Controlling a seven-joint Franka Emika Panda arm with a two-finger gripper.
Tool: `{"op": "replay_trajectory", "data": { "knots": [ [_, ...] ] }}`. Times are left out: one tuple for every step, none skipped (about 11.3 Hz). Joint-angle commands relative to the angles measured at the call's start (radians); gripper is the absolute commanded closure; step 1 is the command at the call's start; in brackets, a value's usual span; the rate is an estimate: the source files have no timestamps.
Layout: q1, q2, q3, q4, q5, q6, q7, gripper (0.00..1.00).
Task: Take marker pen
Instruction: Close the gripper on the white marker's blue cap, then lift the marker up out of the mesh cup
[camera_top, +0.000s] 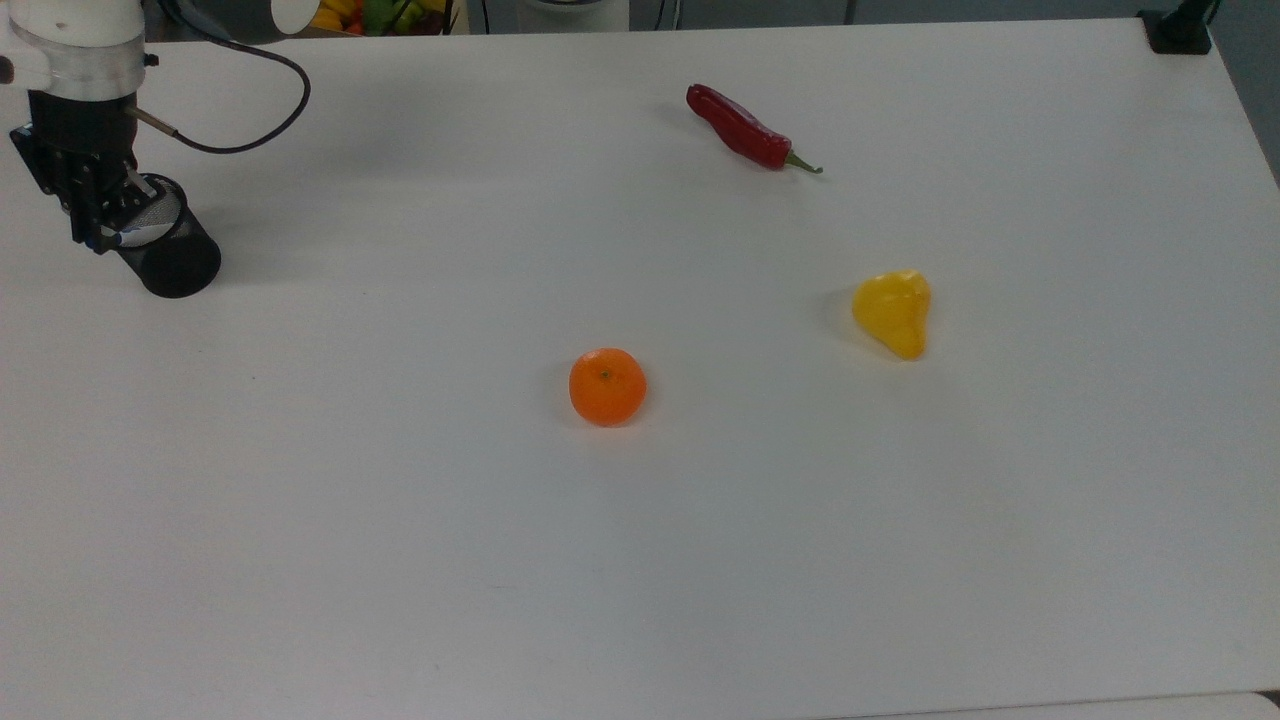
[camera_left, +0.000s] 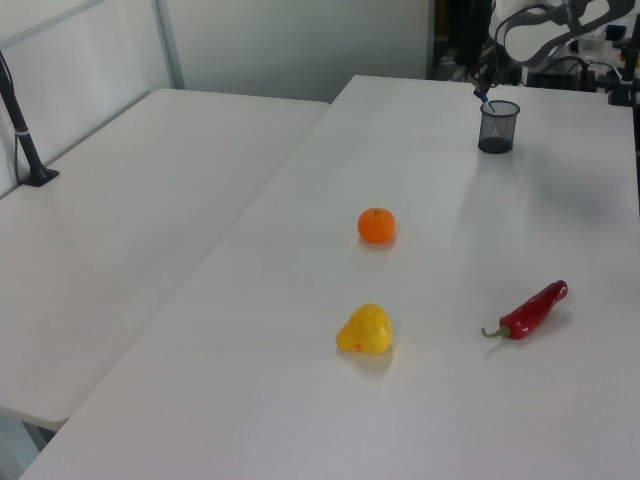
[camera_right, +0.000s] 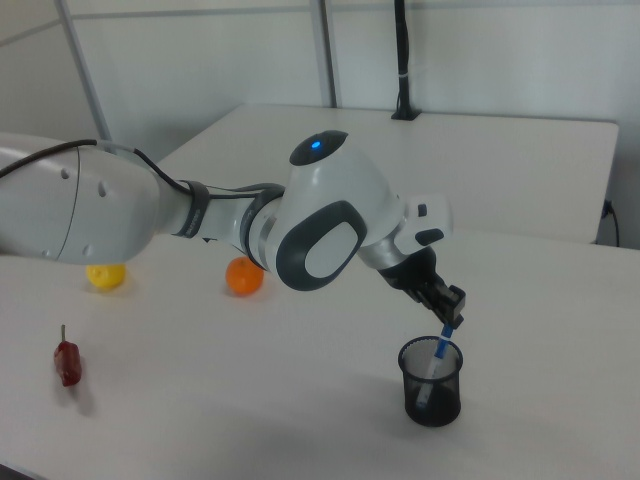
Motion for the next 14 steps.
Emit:
{"op": "replay_trajectory", "data": {
  "knots": [
    [0.002,-0.081,-0.004,-0.020,-0.016,0.013,0.022,1.00],
    [0.002,-0.106,-0.004,-0.019,-0.016,0.012,0.021,1.00],
    [0.002,-0.136,-0.004,-0.017,-0.011,0.012,0.021,1.00],
    [0.002,-0.168,-0.004,-0.017,-0.007,0.012,0.021,1.00],
    [0.004,-0.199,-0.004,-0.017,-0.003,0.012,0.022,1.00],
    [0.013,-0.221,-0.002,-0.013,0.000,0.012,0.027,1.00],
    [0.018,-0.236,0.005,-0.008,0.004,0.004,0.042,1.00],
    [0.025,-0.257,0.013,-0.008,0.004,-0.025,0.047,1.00],
    [0.043,-0.283,0.036,-0.008,0.004,-0.096,0.042,1.00],
    [0.047,-0.308,0.063,-0.008,0.004,-0.194,0.036,1.00],
    [0.047,-0.322,0.109,-0.008,0.004,-0.286,0.021,1.00],
    [0.047,-0.324,0.146,-0.008,0.004,-0.343,0.019,1.00],
    [0.047,-0.325,0.190,-0.008,0.004,-0.399,0.019,1.00],
    [0.047,-0.324,0.230,-0.008,0.004,-0.471,0.019,1.00]
  ]
}}
